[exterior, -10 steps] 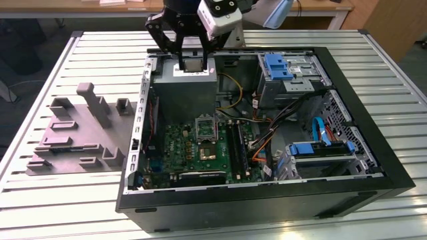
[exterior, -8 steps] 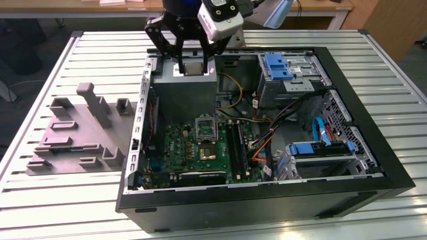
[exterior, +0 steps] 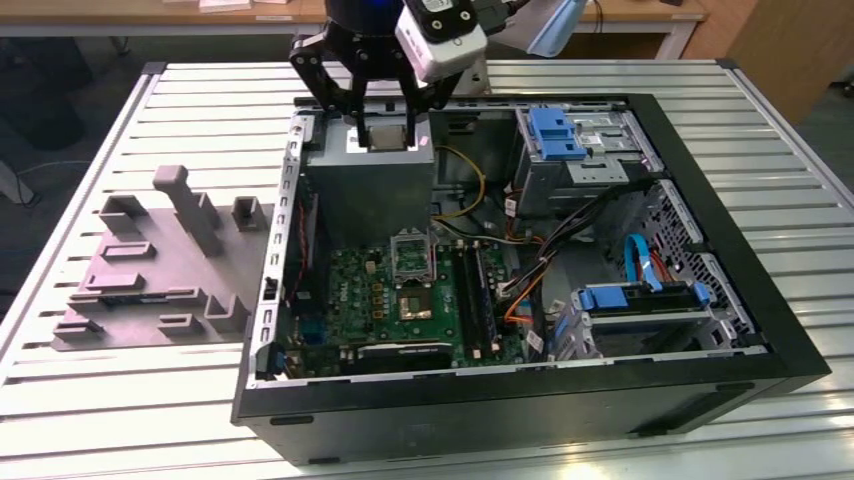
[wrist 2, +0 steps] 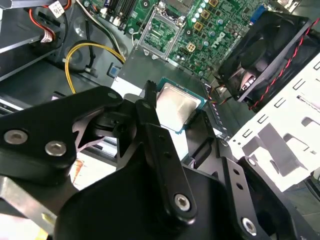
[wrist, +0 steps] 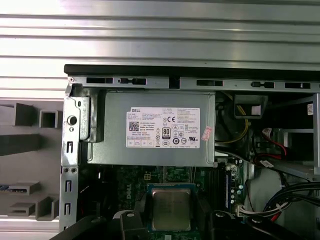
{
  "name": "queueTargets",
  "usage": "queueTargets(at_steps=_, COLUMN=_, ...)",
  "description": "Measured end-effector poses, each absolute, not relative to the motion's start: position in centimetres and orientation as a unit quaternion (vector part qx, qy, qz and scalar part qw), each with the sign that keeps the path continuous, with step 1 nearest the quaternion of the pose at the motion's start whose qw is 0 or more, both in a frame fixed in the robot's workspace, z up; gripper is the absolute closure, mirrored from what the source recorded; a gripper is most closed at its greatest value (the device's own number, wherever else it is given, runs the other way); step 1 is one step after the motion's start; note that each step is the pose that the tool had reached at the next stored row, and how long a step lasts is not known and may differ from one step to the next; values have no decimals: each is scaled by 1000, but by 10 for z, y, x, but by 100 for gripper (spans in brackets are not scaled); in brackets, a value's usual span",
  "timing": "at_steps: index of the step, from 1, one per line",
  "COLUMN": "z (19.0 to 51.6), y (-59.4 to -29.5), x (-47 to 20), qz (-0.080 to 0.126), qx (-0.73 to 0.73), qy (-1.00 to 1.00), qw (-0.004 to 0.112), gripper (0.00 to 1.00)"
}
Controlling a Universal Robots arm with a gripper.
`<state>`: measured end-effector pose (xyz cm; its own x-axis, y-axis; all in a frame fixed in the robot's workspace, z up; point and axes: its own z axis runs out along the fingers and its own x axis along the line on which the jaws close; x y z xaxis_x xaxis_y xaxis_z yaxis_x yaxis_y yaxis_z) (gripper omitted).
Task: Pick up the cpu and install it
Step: 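Pick up the cpu and move it towards the insertion slot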
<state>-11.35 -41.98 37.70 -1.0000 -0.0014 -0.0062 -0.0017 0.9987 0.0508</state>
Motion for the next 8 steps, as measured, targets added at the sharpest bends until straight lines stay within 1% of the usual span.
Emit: queueTargets(at_steps=8, z=377, y=-420, x=-112, qz=25, qx=-1, qy=1000, qw=3, gripper=53)
